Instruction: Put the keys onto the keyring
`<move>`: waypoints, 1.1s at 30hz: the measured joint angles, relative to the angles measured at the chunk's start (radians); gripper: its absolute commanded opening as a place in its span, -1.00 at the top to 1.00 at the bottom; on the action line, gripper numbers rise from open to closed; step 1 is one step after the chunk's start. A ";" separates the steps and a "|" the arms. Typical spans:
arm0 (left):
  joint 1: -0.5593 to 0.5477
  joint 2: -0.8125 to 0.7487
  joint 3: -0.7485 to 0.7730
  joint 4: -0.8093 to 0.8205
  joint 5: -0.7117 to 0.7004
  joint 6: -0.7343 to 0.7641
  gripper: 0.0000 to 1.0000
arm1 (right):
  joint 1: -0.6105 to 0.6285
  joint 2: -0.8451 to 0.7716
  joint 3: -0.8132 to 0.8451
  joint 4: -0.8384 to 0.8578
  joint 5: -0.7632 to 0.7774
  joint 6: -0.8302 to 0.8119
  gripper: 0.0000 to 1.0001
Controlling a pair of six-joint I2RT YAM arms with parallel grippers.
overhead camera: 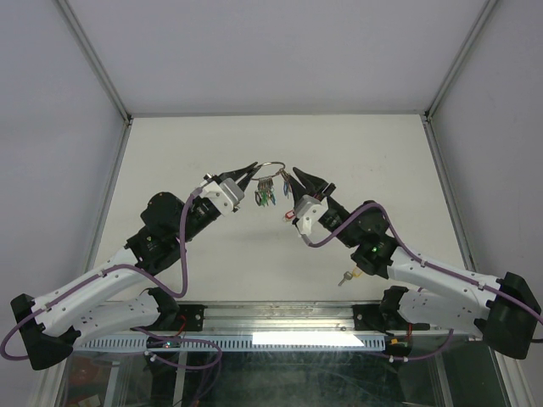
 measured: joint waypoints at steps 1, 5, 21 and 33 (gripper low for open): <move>0.000 0.000 0.000 0.000 0.000 0.000 1.00 | 0.000 0.000 0.000 0.000 -0.001 0.002 0.50; 0.000 0.001 0.002 0.000 0.000 0.000 1.00 | 0.000 -0.003 0.000 0.000 -0.008 0.007 0.52; 0.000 0.005 0.002 0.000 0.001 0.000 1.00 | 0.000 -0.019 0.000 0.009 -0.023 0.026 0.56; 0.000 0.008 0.004 0.000 0.018 -0.001 1.00 | 0.000 -0.004 0.001 0.037 -0.021 0.035 0.51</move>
